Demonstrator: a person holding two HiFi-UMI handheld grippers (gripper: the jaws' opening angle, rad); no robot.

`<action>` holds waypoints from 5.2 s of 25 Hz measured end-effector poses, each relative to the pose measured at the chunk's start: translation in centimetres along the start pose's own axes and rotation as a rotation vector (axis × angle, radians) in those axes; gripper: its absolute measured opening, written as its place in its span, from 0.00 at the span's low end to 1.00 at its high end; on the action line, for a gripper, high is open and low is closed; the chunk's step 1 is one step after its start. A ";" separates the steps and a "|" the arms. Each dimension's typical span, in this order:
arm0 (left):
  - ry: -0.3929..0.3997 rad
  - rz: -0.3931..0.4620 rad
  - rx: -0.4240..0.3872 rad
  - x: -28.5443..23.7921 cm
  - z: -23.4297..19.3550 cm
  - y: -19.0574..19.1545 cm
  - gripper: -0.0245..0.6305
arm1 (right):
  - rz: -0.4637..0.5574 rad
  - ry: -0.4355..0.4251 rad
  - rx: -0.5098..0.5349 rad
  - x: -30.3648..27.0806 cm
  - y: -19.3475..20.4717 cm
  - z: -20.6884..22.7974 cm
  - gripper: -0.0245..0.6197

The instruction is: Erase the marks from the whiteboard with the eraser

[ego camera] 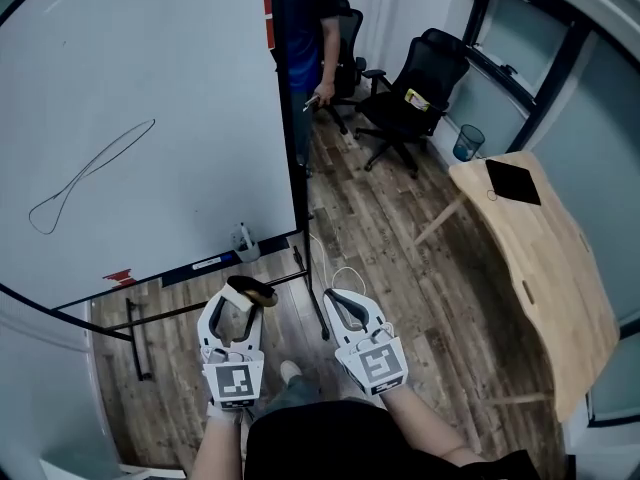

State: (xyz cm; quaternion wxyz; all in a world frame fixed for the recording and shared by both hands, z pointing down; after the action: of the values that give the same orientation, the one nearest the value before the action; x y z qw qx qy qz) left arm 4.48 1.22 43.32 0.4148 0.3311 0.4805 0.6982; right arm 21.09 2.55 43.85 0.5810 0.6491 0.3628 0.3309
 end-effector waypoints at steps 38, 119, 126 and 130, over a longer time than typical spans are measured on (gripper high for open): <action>-0.851 -0.264 0.057 8.6 -39.9 7.5 0.43 | 0.146 -0.760 0.000 -34.2 -5.9 -21.9 0.08; -0.743 -0.489 -0.116 4.5 -52.5 4.0 0.42 | 0.055 -0.728 0.062 -35.8 -4.9 -26.0 0.08; -0.740 -0.499 -0.057 8.0 -56.5 7.8 0.42 | 0.038 -0.731 0.049 -37.7 -4.4 -30.7 0.08; -0.747 -0.500 -0.037 9.3 -57.5 9.6 0.42 | 0.040 -0.734 0.062 -38.0 -4.3 -32.3 0.08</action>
State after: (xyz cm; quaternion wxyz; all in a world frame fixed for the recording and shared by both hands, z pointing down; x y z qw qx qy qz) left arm -51.59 -15.13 34.62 0.7217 0.4265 0.3506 0.4176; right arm -26.43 -13.15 42.73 0.6460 0.7488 0.1273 0.0764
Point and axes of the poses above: the fingertips, and each gripper's own axes: x backward along the fingers, z to its right, y out of its underside, the point moved 3 cm from there along x, backward along the fingers, and after that the axes turned 8 degrees about z, right-handed, at the moved point
